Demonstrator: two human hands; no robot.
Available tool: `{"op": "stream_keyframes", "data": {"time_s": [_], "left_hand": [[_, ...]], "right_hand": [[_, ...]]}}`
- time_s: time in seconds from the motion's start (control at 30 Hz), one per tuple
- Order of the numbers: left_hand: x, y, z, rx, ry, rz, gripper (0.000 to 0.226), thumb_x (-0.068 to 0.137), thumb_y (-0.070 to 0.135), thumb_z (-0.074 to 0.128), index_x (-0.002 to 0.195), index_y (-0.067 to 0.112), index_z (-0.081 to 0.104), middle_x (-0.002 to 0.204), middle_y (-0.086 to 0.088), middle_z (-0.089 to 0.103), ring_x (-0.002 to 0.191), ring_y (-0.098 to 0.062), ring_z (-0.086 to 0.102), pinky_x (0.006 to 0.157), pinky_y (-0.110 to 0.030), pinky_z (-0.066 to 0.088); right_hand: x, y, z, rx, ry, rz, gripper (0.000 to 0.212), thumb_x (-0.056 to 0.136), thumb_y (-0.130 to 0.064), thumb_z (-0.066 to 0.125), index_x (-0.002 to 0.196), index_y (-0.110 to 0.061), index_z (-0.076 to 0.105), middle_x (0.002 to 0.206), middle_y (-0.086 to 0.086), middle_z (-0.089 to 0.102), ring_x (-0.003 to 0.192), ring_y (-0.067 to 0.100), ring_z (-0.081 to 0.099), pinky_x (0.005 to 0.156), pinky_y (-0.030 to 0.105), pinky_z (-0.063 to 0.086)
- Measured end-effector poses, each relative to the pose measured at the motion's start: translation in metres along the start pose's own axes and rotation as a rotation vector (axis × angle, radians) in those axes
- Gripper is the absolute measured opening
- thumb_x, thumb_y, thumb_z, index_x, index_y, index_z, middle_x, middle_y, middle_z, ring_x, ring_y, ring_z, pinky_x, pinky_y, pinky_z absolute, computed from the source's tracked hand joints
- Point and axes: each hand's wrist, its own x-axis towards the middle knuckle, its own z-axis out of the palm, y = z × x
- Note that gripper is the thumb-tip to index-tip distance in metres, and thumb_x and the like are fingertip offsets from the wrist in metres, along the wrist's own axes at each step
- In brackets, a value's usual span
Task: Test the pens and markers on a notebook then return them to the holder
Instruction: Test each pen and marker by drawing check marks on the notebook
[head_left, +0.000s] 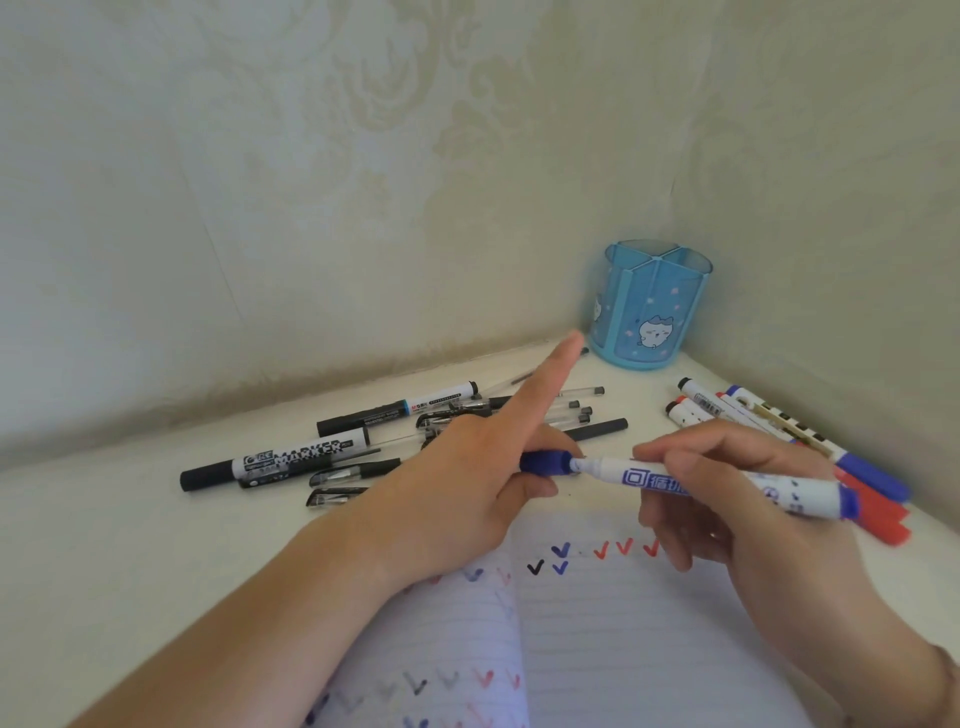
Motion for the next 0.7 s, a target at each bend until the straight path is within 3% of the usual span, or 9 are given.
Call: {"op": "stream_keyframes", "data": {"time_s": [0.13, 0.23, 0.37, 0.43, 0.5, 0.53, 0.6, 0.7], "left_hand": [[-0.0006, 0.0049, -0.002, -0.024, -0.002, 0.028, 0.104, 0.095, 0.009, 0.058, 0.134, 0.066, -0.02, 0.112, 0.03, 0.064, 0.103, 0.004, 0.059, 0.095, -0.008, 0.038], [-0.0021, 0.0073, -0.0009, -0.023, -0.024, 0.083, 0.103, 0.095, 0.008, 0.056, 0.135, 0.065, -0.019, 0.116, 0.025, 0.064, 0.102, 0.004, 0.059, 0.098, -0.017, 0.042], [-0.002, 0.01, 0.0015, -0.096, 0.074, 0.194, 0.088, 0.096, 0.011, 0.058, 0.149, 0.047, -0.003, 0.116, 0.019, 0.066, 0.103, -0.002, 0.06, 0.1, -0.018, 0.041], [-0.0023, 0.0104, 0.0014, -0.175, 0.135, 0.211, 0.067, 0.096, 0.025, 0.056, 0.149, 0.038, 0.017, 0.109, 0.018, 0.067, 0.096, -0.006, 0.063, 0.091, -0.019, 0.045], [-0.0031, 0.0093, 0.0009, -0.109, 0.157, 0.199, 0.037, 0.096, 0.046, 0.047, 0.128, 0.028, 0.047, 0.089, 0.017, 0.061, 0.078, -0.003, 0.057, 0.072, -0.017, 0.044], [-0.004, 0.0096, 0.0, -0.023, 0.158, 0.199, 0.036, 0.096, 0.055, 0.039, 0.109, 0.025, 0.055, 0.079, 0.016, 0.055, 0.07, -0.003, 0.051, 0.065, -0.018, 0.04], [-0.0052, 0.0077, 0.001, 0.059, 0.11, 0.203, 0.04, 0.096, 0.06, 0.031, 0.083, 0.027, 0.05, 0.065, 0.012, 0.043, 0.06, -0.007, 0.043, 0.055, -0.024, 0.035], [-0.0067, 0.0099, 0.0013, -0.115, 0.027, 0.175, 0.037, 0.096, 0.056, 0.035, 0.075, 0.027, 0.043, 0.058, 0.011, 0.036, 0.052, -0.01, 0.036, 0.05, -0.023, 0.027]], "right_hand": [[0.0005, -0.0012, -0.0023, -0.037, -0.044, 0.007, 0.014, 0.074, -0.022, 0.062, 0.074, -0.02, 0.076, 0.058, 0.015, 0.067, 0.04, 0.027, 0.05, 0.045, 0.022, 0.036], [0.0012, -0.0036, -0.0022, -0.024, -0.093, 0.033, 0.006, 0.07, -0.025, 0.076, 0.075, -0.022, 0.077, 0.061, 0.015, 0.069, 0.041, 0.025, 0.051, 0.04, 0.02, 0.035], [0.0031, -0.003, -0.0045, 0.118, -0.14, 0.073, 0.05, 0.054, -0.058, 0.079, 0.082, -0.016, 0.075, 0.064, 0.014, 0.068, 0.039, 0.026, 0.05, 0.046, 0.03, 0.027], [0.0047, -0.0034, -0.0073, 0.209, -0.152, 0.095, 0.055, 0.052, -0.06, 0.079, 0.081, -0.013, 0.074, 0.06, 0.014, 0.065, 0.037, 0.026, 0.047, 0.045, 0.032, 0.025], [0.0047, -0.0041, -0.0089, 0.264, -0.172, 0.092, 0.054, 0.054, -0.058, 0.079, 0.079, -0.011, 0.073, 0.055, 0.014, 0.061, 0.036, 0.025, 0.045, 0.042, 0.028, 0.028], [0.0038, -0.0044, -0.0083, 0.271, -0.177, 0.092, 0.054, 0.055, -0.059, 0.079, 0.078, -0.011, 0.072, 0.053, 0.015, 0.059, 0.035, 0.024, 0.044, 0.041, 0.027, 0.03], [0.0011, -0.0038, -0.0055, 0.253, -0.16, 0.087, 0.055, 0.053, -0.062, 0.079, 0.073, -0.011, 0.07, 0.049, 0.016, 0.056, 0.033, 0.022, 0.043, 0.041, 0.022, 0.032], [-0.0035, -0.0027, -0.0009, 0.241, -0.135, 0.034, 0.049, 0.055, -0.061, 0.079, 0.066, -0.015, 0.066, 0.041, 0.013, 0.053, 0.03, 0.018, 0.043, 0.042, 0.016, 0.03]]}}
